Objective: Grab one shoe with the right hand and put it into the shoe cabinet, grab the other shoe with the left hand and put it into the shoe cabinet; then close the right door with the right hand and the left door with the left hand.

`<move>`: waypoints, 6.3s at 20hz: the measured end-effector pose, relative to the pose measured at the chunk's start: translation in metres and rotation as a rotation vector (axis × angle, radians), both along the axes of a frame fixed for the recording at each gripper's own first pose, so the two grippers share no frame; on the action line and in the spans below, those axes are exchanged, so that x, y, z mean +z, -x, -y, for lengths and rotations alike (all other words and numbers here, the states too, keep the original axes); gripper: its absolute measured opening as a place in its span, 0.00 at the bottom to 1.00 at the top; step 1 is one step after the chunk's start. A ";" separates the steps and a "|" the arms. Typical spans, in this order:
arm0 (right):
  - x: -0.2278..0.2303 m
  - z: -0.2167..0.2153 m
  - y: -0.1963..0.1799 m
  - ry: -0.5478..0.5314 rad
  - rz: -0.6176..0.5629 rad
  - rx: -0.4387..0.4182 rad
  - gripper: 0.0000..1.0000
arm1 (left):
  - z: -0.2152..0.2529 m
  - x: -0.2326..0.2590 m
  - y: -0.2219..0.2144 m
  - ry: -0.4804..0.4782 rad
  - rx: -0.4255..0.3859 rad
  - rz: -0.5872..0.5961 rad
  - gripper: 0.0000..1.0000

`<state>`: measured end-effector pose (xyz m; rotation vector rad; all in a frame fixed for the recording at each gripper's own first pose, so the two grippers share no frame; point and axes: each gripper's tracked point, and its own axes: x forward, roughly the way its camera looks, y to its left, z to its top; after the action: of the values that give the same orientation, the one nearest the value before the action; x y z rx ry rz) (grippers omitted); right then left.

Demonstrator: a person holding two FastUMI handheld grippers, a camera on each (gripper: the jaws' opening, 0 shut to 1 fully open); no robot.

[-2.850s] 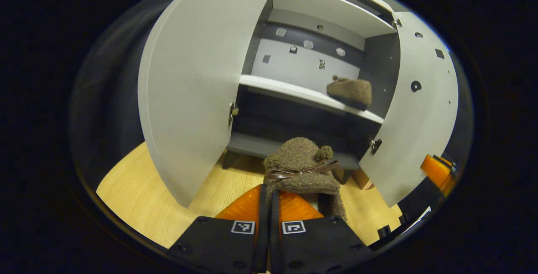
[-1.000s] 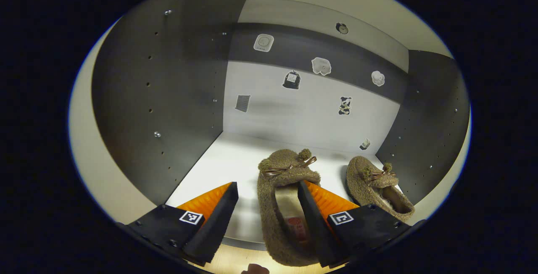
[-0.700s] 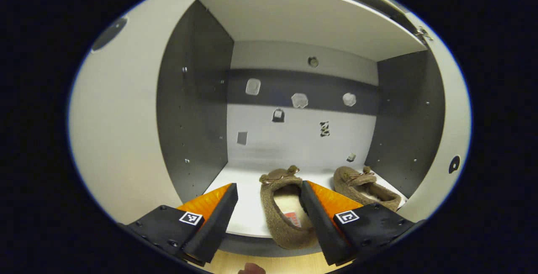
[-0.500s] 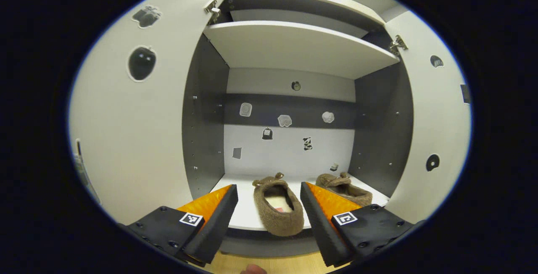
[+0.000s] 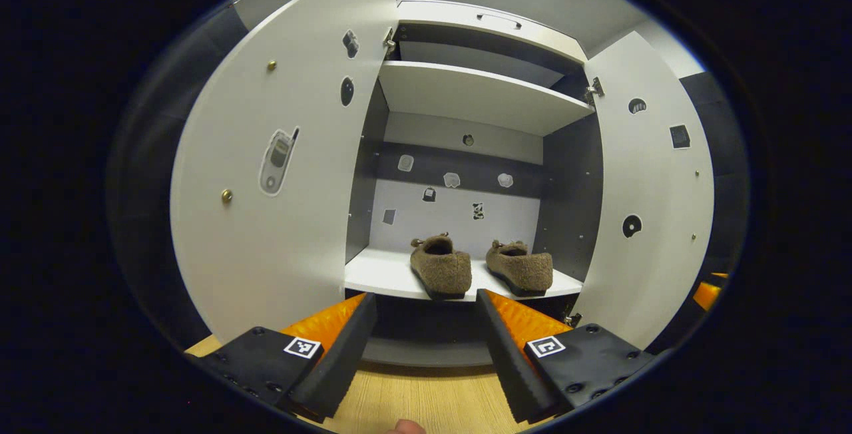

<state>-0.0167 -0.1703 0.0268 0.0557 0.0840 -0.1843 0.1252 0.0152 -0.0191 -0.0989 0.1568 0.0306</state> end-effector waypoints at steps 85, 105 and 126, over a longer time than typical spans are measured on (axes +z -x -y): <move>-0.028 -0.122 0.002 -0.017 0.008 0.214 0.93 | -0.127 0.027 0.126 -0.121 0.331 0.066 0.96; -0.020 -0.121 -0.007 -0.025 0.008 0.170 0.93 | -0.193 -0.002 0.073 -0.142 0.324 -0.015 0.99; -0.017 -0.089 0.004 -0.006 -0.002 0.061 0.93 | -0.055 -0.024 -0.003 -0.003 0.004 -0.010 0.95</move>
<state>-0.0207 -0.0811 0.0094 0.0587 0.0885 -0.1229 0.1287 0.0701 -0.0426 -0.0960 0.1663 0.0358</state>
